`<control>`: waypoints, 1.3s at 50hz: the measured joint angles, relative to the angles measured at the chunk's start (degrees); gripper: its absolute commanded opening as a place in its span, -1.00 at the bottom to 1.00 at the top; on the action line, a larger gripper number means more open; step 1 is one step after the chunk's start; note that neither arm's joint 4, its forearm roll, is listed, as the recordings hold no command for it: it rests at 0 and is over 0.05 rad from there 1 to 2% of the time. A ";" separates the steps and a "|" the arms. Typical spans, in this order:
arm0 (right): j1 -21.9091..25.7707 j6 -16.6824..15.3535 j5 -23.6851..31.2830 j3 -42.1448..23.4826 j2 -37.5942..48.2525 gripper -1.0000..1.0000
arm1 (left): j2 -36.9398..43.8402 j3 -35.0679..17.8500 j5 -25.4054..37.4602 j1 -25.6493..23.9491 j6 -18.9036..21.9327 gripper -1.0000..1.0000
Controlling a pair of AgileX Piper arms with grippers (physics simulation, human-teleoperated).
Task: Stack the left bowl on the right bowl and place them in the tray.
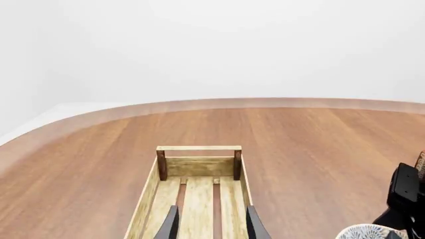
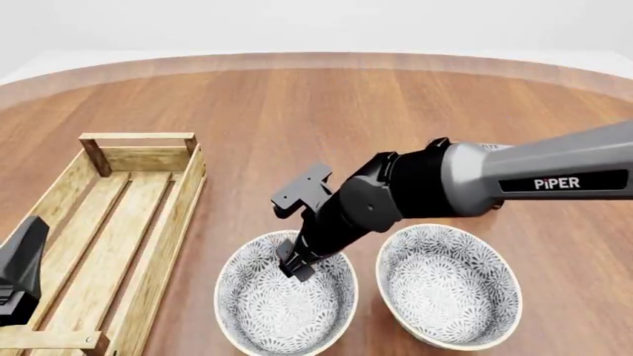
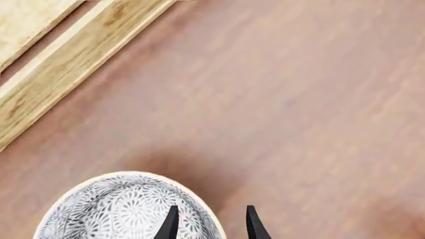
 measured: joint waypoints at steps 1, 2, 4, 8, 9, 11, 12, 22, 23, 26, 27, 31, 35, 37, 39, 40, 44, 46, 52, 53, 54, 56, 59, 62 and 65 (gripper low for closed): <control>0.04 0.10 -0.19 0.13 0.14 1.00 | 0.00 0.00 0.00 0.00 0.00 1.00; 0.08 0.21 -0.37 0.26 0.26 1.00 | 0.00 0.00 0.00 0.00 0.00 1.00; 0.18 0.41 -0.71 0.49 0.52 1.00 | 0.00 0.00 0.00 0.00 0.00 1.00; 0.34 0.44 -1.21 0.86 0.87 -1.00 | 0.00 0.00 0.00 0.00 0.00 1.00; 0.25 0.64 -1.20 0.98 0.66 -1.00 | 0.00 0.00 0.00 0.00 0.00 1.00; 0.32 0.38 -1.12 1.08 0.27 -1.00 | 0.00 0.00 0.00 0.00 0.00 1.00; 0.30 0.24 -1.05 1.07 0.15 -1.00 | 0.00 0.00 0.00 0.00 0.00 1.00; 0.15 -1.22 -0.14 0.62 -1.19 -1.00 | 0.00 0.00 0.00 0.00 0.00 1.00; 0.12 -1.32 -0.03 0.51 -1.34 -1.00 | 0.00 0.00 0.00 0.00 0.00 1.00; 0.06 -1.67 0.42 -0.01 -2.10 -1.00 | 0.00 0.00 0.00 0.00 0.00 1.00; -0.02 -1.75 0.64 -0.21 -2.43 -1.00 | 0.00 0.00 0.00 0.00 0.00 1.00; -0.39 -1.99 1.62 -1.14 -3.99 -1.00 | 0.00 0.00 0.00 0.00 0.00 1.00; -1.45 -2.67 3.18 -2.68 -6.25 -1.00 | 0.00 0.00 0.00 0.00 0.00 1.00; -2.07 -3.09 4.07 -3.65 -7.48 -1.00 | 0.00 0.00 0.00 0.00 0.00 1.00; -2.73 -3.58 5.00 -4.67 -8.72 -1.00 | 0.00 0.00 0.00 0.00 0.00 1.00; -3.05 -3.80 5.41 -5.15 -9.29 -1.00 | 0.00 0.00 0.00 0.00 0.00 1.00; -4.23 -4.60 7.11 -6.99 -11.45 -1.00 | 0.00 0.00 0.00 0.00 0.00 1.00; -4.83 -4.97 7.91 -7.83 -12.46 -1.00 | 0.00 0.00 0.00 0.00 0.00 1.00; -6.57 -5.84 10.01 -10.00 -15.37 -1.00 | 0.00 0.00 0.00 0.00 0.00 1.00; -6.86 -5.96 10.33 -10.32 -15.85 -1.00 | 0.00 0.00 0.00 0.00 0.00 1.00; -7.15 -6.08 10.64 -10.62 -16.33 -1.00 | 0.00 0.00 0.00 0.00 0.00 1.00; -7.75 -6.28 11.26 -11.21 -17.30 -1.00 | 0.00 0.00 0.00 0.00 0.00 1.00; -8.64 -6.54 12.12 -11.96 -18.71 -1.00 | 0.00 0.00 0.00 0.00 0.00 1.00; -9.52 -6.73 12.84 -12.46 -20.06 -1.00 | 0.00 0.00 0.00 0.00 0.00 1.00; -10.41 -6.71 13.44 -12.74 -21.50 -1.00 | 0.00 0.00 0.00 0.00 0.00 1.00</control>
